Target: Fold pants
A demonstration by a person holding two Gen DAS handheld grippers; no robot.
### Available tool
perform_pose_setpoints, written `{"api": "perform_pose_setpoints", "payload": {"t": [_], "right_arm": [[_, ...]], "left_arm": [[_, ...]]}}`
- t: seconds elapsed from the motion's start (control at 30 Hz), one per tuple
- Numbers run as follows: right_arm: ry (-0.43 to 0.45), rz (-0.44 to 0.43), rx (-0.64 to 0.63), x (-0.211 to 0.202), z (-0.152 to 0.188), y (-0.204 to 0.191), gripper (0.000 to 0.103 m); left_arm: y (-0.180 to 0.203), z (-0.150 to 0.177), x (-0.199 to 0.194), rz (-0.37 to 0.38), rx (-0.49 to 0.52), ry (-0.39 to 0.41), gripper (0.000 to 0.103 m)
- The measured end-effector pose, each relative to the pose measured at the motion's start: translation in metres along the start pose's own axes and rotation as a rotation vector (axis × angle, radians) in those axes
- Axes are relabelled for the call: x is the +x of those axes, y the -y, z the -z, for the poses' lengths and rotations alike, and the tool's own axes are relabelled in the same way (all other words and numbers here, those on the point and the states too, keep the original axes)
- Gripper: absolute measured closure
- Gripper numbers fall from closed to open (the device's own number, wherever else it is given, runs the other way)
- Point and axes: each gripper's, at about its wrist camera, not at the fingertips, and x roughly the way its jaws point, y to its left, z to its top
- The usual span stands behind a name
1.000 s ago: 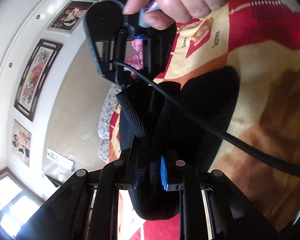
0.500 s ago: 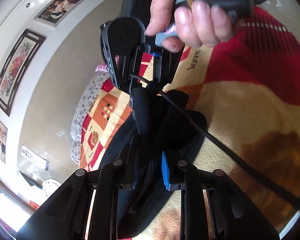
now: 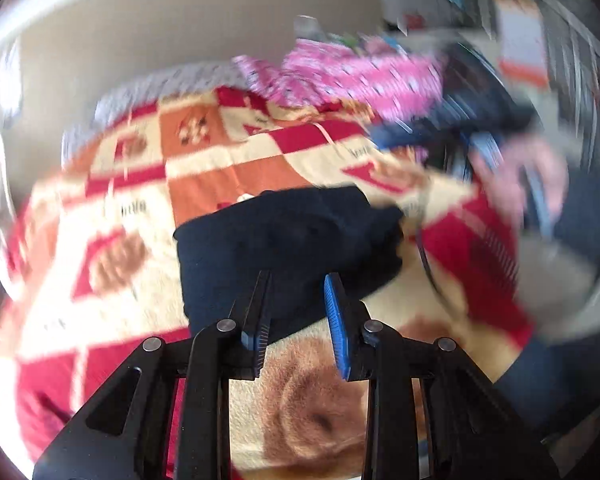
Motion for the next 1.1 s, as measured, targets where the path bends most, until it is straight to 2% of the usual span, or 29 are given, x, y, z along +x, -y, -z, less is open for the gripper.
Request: {"api": "perform_pose_setpoints", "payload": {"t": [0.07, 0.13, 0.23, 0.33, 0.4, 0.43, 0.47, 0.53, 0.63, 0.73, 0.77, 0.83, 0.9, 1.03, 1.1], "right_arm": [[0.022, 0.042, -0.236, -0.014, 0.015, -0.042, 0.066], [0.0, 0.065, -0.446, -0.013, 0.037, -0.08, 0.065], [-0.039, 0.113, -0.595, 0.004, 0.064, -0.11, 0.065], [-0.12, 0.116, -0.587, 0.028, 0.094, -0.097, 0.065], [-0.21, 0.156, -0.569, 0.057, 0.107, -0.082, 0.064], [-0.224, 0.166, -0.533, 0.066, 0.112, -0.072, 0.063], [-0.18, 0.144, -0.492, 0.065, 0.113, -0.061, 0.063], [-0.16, 0.116, -0.424, 0.062, 0.114, -0.05, 0.062], [-0.168, 0.112, -0.409, 0.06, 0.114, -0.048, 0.06], [-0.19, 0.116, -0.406, 0.052, 0.099, -0.055, 0.06], [-0.147, 0.116, -0.415, 0.044, 0.091, -0.058, 0.06], [-0.062, 0.126, -0.42, 0.035, 0.075, -0.068, 0.055], [-0.034, 0.146, -0.379, 0.044, 0.058, -0.064, 0.055], [-0.096, 0.13, -0.366, 0.087, 0.049, -0.057, 0.055], [-0.153, 0.148, -0.414, 0.108, 0.059, -0.053, 0.055]], "left_arm": [[-0.024, -0.013, 0.003, 0.057, -0.204, -0.003, 0.075], [-0.045, -0.014, 0.009, 0.124, -0.355, -0.02, 0.075], [-0.053, -0.011, 0.022, 0.157, -0.419, -0.07, 0.074], [-0.062, 0.003, 0.048, 0.14, -0.448, -0.164, 0.075], [-0.064, 0.011, 0.05, 0.169, -0.459, -0.144, 0.075], [-0.065, 0.011, 0.05, 0.181, -0.458, -0.143, 0.075], [-0.068, 0.013, 0.053, 0.194, -0.467, -0.142, 0.075], [-0.072, 0.013, 0.056, 0.203, -0.484, -0.144, 0.075], [-0.069, 0.002, 0.046, 0.175, -0.449, -0.139, 0.075], [-0.073, -0.021, 0.039, 0.162, -0.381, -0.045, 0.074], [-0.077, -0.031, 0.042, 0.162, -0.379, -0.04, 0.074], [-0.089, -0.048, 0.059, 0.144, -0.418, -0.061, 0.074], [-0.104, -0.058, 0.083, 0.141, -0.492, -0.106, 0.074], [-0.117, -0.057, 0.13, 0.122, -0.556, -0.249, 0.075], [-0.114, -0.054, 0.136, 0.106, -0.511, -0.241, 0.075]]}}
